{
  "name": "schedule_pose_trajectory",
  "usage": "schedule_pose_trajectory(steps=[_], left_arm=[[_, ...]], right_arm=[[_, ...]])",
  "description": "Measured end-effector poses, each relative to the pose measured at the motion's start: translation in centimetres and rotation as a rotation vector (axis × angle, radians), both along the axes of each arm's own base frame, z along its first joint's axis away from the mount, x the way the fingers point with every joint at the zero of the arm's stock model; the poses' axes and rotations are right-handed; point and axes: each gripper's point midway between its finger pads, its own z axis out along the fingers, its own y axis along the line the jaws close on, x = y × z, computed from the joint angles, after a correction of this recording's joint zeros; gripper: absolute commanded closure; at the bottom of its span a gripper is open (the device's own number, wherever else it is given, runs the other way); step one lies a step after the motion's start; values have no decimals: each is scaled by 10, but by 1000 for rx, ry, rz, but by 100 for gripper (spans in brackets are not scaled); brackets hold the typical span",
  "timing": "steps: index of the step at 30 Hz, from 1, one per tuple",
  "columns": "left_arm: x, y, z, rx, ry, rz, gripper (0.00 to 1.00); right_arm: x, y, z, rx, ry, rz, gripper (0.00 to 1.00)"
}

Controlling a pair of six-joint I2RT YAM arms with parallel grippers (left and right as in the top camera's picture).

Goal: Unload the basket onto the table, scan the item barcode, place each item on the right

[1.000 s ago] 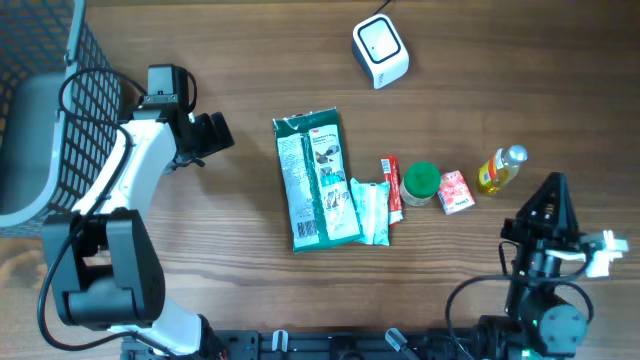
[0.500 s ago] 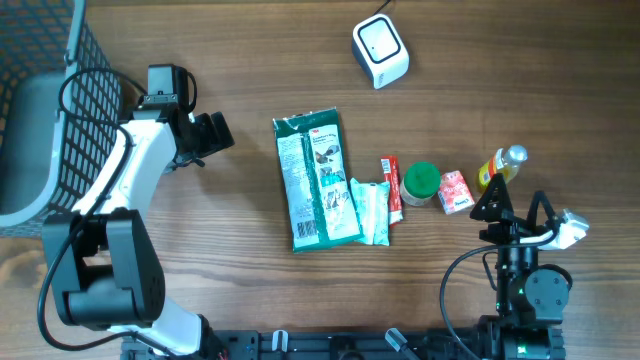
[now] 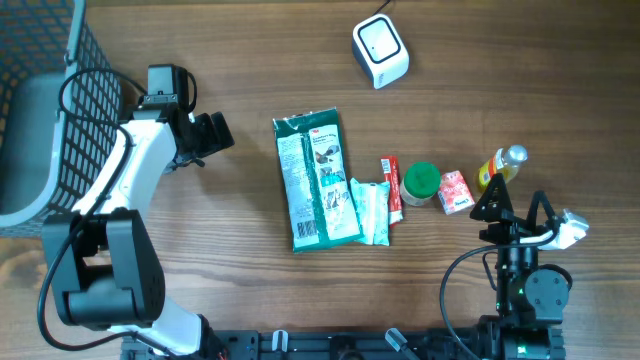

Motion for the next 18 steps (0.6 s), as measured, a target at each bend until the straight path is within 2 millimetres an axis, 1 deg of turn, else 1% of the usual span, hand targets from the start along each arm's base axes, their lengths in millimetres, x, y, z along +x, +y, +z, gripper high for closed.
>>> schedule_pose_trajectory(steps=[2, 3, 4, 5, 6, 8, 9, 10, 11, 12, 13, 14, 16, 17, 18], left_arm=[[0, 0, 7, 0, -17, 0, 0], [1, 0, 17, 1, -44, 0, 0], [1, 0, 41, 4, -109, 0, 0], [1, 0, 69, 6, -188, 0, 0], [-1, 0, 102, 9, -281, 0, 0], [-19, -1, 180, 17, -505, 0, 0], [-30, -1, 210, 19, -596, 0, 0], [-50, -2, 249, 23, -716, 0, 0], [-74, -2, 285, 27, -836, 1, 0], [-103, -3, 319, 32, -958, 1, 0], [-124, -3, 337, 36, -1026, 3, 0], [-144, -4, 345, 37, -1065, 3, 0], [-182, -5, 345, 38, -1083, 3, 0], [-199, -6, 338, 38, -1077, 4, 0], [-210, -6, 331, 39, -1069, 5, 0]], right_arm=[[0, 0, 0, 0, 0, 0, 0], [0, 0, 0, 0, 0, 0, 0], [0, 0, 0, 0, 0, 0, 0], [0, 0, 0, 0, 0, 0, 0], [0, 0, 0, 0, 0, 0, 0], [0, 0, 0, 0, 0, 0, 0], [0, 0, 0, 0, 0, 0, 0], [0, 0, 0, 0, 0, 0, 0], [0, 0, 0, 0, 0, 0, 0], [0, 0, 0, 0, 0, 0, 0], [0, 0, 0, 0, -1, 0, 0], [0, 0, 0, 0, 0, 0, 0], [0, 0, 0, 0, -1, 0, 0], [0, 0, 0, 0, -2, 0, 0], [0, 0, 0, 0, -1, 0, 0]])
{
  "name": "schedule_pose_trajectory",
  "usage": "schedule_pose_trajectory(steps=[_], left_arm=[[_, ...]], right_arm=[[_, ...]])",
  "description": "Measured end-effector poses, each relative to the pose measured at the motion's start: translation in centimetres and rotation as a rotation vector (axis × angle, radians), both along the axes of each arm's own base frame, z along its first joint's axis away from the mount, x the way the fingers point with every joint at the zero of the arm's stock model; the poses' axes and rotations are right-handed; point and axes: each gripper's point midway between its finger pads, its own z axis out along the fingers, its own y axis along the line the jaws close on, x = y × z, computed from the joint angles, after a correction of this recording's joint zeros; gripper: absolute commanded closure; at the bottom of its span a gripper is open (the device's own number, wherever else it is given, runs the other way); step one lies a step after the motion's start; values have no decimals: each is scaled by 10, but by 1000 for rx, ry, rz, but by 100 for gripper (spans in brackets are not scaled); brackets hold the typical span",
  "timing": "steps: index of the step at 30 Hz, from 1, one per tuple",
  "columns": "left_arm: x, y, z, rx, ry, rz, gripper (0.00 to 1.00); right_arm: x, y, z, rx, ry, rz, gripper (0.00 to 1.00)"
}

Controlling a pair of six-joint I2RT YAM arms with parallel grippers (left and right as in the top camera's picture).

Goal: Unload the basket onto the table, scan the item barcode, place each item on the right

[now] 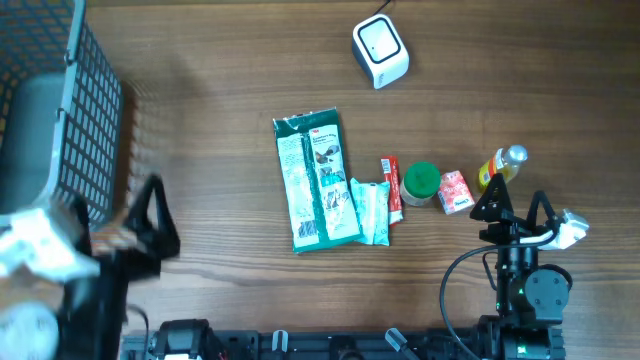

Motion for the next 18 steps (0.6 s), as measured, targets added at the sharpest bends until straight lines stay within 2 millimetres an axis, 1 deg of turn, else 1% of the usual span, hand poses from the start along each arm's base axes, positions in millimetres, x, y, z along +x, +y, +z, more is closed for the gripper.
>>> schedule_pose_trajectory(steps=[1, 3, 4, 6, 7, 8, 11, 13, 14, 15, 16, 17, 18], left_arm=[[-12, 0, -13, 0, 7, 1, 0], [-30, -1, -39, 1, -8, 1, 0], [-33, -1, -47, 1, -24, 2, 0], [-34, -1, -66, 2, -46, 1, 0], [-28, -1, -78, 3, -84, 2, 0], [-26, -1, -83, 2, -90, 1, 0], [0, -2, -72, 7, -256, -11, 0], [11, -3, -54, 10, -382, -20, 0], [13, -4, -30, 15, -547, -28, 0], [13, -5, -20, 17, -625, -31, 0], [8, -7, -6, 19, -754, -39, 0], [6, -8, -4, 19, -818, -44, 0], [7, -9, -9, 19, -852, -50, 0]], right_arm=[[0, 0, 0, 0, 0, 0, 0], [0, 0, 0, 0, 0, 0, 0], [0, 0, 0, 0, 0, 0, 1], [0, 0, 0, 0, 0, 0, 0], [0, 0, 0, 0, 0, 0, 0], [0, 0, 0, 0, 1, 0, 0], [0, 0, 0, 0, 0, 0, 0], [0, 0, 0, 0, 0, 0, 0], [0, 0, 0, 0, -1, 0, 0], [0, 0, 0, 0, 0, 0, 0], [0, 0, 1, 0, -2, 0, 0], [0, 0, 0, 0, -1, 0, 0], [0, 0, 0, 0, -1, 0, 0]])
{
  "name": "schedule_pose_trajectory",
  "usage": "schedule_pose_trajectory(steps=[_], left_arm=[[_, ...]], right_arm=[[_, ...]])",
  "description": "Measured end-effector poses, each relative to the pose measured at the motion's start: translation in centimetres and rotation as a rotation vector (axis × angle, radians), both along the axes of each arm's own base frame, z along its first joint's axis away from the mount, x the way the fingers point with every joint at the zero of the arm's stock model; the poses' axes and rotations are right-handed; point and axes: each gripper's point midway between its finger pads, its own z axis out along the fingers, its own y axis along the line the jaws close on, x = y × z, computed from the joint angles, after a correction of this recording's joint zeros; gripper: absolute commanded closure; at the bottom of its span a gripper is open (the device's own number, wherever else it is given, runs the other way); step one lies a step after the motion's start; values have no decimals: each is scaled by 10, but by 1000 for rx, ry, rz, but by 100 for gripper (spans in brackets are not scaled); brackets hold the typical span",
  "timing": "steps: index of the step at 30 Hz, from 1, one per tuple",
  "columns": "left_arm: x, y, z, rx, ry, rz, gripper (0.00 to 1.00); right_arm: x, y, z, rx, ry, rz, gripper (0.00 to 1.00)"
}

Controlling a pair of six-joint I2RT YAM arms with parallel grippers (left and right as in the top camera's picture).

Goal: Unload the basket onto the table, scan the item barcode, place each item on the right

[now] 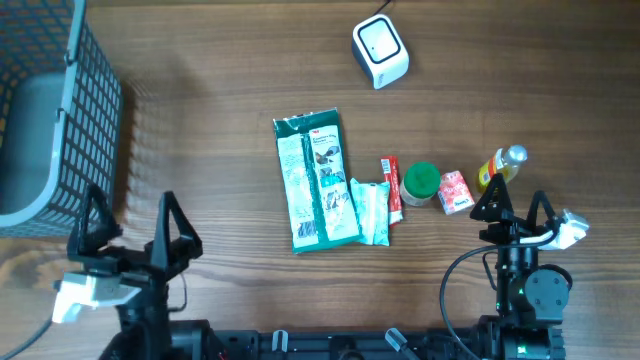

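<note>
The white barcode scanner (380, 50) stands at the far middle of the table. A row of items lies mid-table: a large green packet (315, 178), a pale green sachet (370, 210), a red stick pack (392, 187), a green-lidded jar (420, 183), a small red carton (455, 191) and a yellow bottle (500, 165). My left gripper (133, 222) stands open at the near left, holding nothing and far from the items. My right gripper (513, 205) stands open at the near right, just in front of the carton and bottle, with nothing between its fingers.
A grey wire basket (95, 120) fills the far left corner, just beyond the left gripper. The scanner's cable runs off the far edge. Bare wood (220, 90) lies between basket, scanner and items.
The left arm was a blur at the near left edge; now it stands still there, its open fingers pointing toward the basket. The right arm and the items have not moved.
First the left arm reached out beside the basket, its gripper left of the green packet. Then it was a blur at the near left corner, and now it rests there open. The right gripper stayed open and the items stayed put throughout.
</note>
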Motion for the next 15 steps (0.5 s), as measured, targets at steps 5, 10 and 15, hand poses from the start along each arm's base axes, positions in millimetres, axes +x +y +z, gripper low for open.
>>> schedule_pose_trajectory(steps=[5, 10, 15], left_arm=[[44, -1, -86, -6, 210, -10, 0], [67, -1, -165, -14, 508, -10, 0], [71, 0, -213, -19, 674, -8, 0]], right_arm=[[0, 0, 0, 0, 0, -1, 0], [0, 0, 0, 0, 1, 0, 0], [0, 0, 0, 0, 1, 0, 0]])
